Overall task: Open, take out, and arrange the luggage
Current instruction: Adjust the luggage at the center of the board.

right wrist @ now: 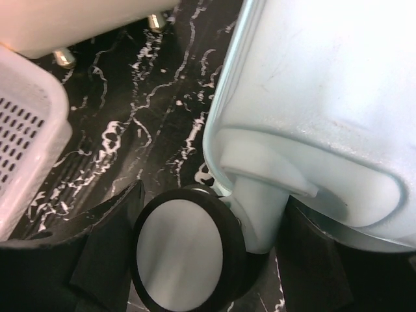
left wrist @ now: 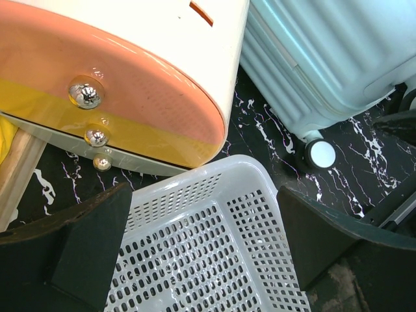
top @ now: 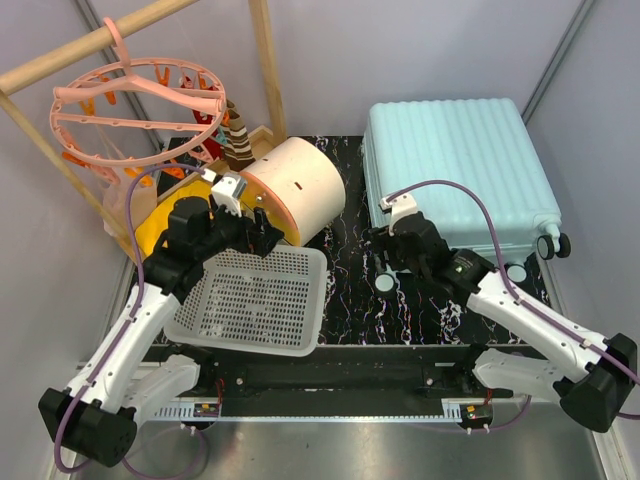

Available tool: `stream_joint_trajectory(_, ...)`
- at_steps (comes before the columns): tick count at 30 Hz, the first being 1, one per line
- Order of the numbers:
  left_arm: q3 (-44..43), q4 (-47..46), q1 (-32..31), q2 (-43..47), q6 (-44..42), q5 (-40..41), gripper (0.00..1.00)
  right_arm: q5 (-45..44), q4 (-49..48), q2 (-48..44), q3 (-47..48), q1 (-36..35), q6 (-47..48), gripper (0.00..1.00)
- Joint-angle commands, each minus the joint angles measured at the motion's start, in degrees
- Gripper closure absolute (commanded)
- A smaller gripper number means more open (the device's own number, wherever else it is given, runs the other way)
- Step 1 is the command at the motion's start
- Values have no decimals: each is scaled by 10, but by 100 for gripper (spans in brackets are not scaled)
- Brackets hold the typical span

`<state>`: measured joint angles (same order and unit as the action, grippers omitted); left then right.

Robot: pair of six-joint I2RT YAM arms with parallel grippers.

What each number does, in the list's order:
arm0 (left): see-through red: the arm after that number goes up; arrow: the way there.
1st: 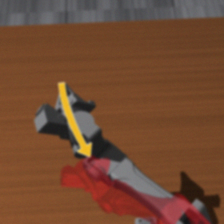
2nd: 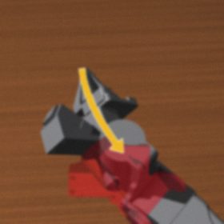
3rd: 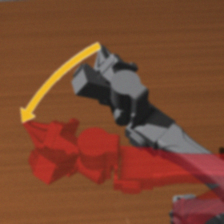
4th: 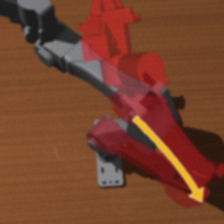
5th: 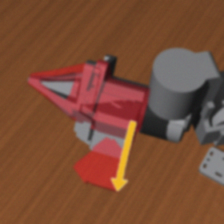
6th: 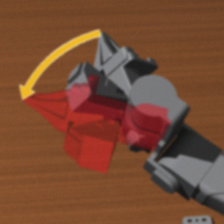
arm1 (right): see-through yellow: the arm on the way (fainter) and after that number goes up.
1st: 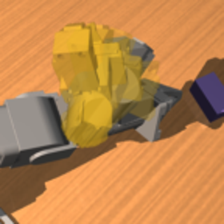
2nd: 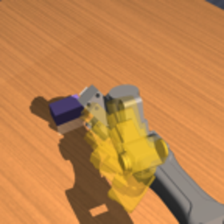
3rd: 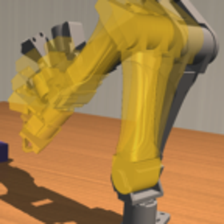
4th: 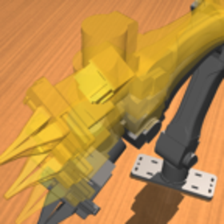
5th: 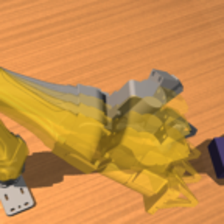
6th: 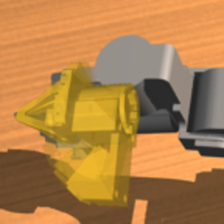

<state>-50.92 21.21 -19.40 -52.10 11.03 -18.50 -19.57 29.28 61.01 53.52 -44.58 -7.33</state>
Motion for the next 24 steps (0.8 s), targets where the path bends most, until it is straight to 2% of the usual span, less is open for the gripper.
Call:
stream_joint_trajectory(1,-3,-33,0,0,4,-14,1,219,-31,32,-1,-79,17,100)
stream_joint_trajectory(5,-1,-33,-1,2,3,-13,1,199,-23,35,4,-90,8,100)
stream_joint_trajectory(8,-2,-34,-1,1,3,-13,1,141,0,15,-6,-90,-14,100)
stream_joint_trajectory(12,-2,-34,-3,0,2,-14,1,-65,76,-23,-12,-84,-83,100)
stream_joint_trajectory(14,-3,-34,-3,-2,2,-16,1,-103,82,-42,-11,-71,-103,100)
stream_joint_trajectory(15,-4,-34,-3,-3,2,-19,1,-148,92,-46,-9,-47,-110,100)
stream_joint_trajectory(19,-1,-34,-3,2,1,-20,1,-180,108,-57,-5,41,-132,100)
stream_joint_trajectory(24,3,-34,-4,7,4,-21,1,-227,116,-59,7,92,-127,100)
